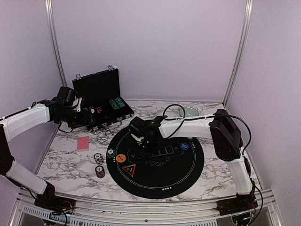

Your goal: Distribute texas hold em gaming equipment

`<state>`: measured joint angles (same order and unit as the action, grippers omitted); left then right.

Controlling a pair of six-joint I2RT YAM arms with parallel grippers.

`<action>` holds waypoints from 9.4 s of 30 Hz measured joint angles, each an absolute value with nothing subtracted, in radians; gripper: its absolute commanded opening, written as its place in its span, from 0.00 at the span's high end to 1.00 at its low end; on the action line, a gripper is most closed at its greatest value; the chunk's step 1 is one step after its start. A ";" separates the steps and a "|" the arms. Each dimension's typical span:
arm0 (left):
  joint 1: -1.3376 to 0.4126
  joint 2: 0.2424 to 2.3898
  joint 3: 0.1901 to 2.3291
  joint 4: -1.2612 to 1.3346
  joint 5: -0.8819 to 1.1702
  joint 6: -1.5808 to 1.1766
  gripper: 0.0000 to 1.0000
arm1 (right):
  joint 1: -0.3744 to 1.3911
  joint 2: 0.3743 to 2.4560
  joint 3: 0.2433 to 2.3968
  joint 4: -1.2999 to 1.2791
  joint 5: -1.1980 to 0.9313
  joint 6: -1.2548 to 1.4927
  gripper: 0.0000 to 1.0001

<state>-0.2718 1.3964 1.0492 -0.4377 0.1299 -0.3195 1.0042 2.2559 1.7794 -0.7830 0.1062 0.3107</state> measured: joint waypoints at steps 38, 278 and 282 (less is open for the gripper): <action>-0.272 1.396 1.049 -0.437 0.158 -0.312 0.27 | 0.985 2.193 1.668 -0.741 0.184 0.417 0.69; -0.518 1.408 0.904 -0.582 0.020 -0.464 0.27 | 0.619 1.646 1.210 -0.470 0.112 0.294 0.25; -0.536 1.440 0.915 -0.601 0.017 -0.464 0.27 | 0.619 1.646 1.210 -0.464 0.112 0.294 0.25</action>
<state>-0.5358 1.4403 0.9146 -0.6010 0.0170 -0.4641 0.6193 1.6459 1.2102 -0.4641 0.1120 0.2935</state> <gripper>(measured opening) 0.734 0.749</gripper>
